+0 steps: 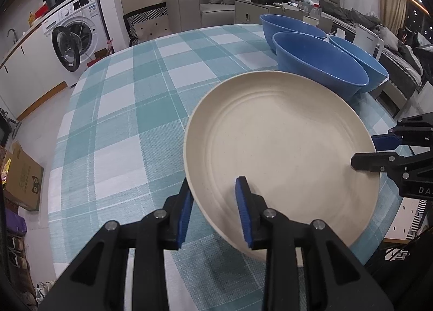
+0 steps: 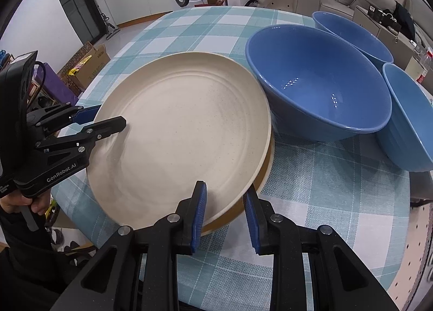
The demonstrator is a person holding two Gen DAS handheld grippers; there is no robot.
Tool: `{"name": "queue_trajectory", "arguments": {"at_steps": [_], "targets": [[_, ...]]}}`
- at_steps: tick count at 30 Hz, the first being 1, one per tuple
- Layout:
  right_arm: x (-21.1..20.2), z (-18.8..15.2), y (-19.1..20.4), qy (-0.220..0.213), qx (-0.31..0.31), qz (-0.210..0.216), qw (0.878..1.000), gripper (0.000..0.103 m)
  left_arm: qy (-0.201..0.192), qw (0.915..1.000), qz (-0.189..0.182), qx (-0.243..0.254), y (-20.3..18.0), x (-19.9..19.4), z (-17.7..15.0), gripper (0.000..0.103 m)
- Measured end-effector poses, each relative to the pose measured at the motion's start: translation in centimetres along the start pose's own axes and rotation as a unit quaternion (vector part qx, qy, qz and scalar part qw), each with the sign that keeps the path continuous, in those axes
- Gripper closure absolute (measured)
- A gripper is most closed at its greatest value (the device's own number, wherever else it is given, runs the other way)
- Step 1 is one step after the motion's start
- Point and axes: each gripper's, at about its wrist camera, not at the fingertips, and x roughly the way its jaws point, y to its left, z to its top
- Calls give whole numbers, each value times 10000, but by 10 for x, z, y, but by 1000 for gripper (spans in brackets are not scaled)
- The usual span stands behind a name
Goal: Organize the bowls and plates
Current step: 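Lower the held cream plate onto the large cream plate with both grippers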
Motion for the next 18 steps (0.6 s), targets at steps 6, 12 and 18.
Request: {"name": "queue_trajectory", "arguments": {"at_steps": [6, 12, 18], "targets": [[1, -2, 4, -42, -124, -167, 9998, 75, 1, 10000, 15, 17, 0, 1, 0, 72], [3, -2, 6, -64, -252, -366, 9990, 75, 28, 9999, 65, 95, -4, 2, -1, 71], [3, -3, 8, -76, -377, -495, 9980, 73, 42, 9997, 132, 208, -8, 3, -2, 67]]}}
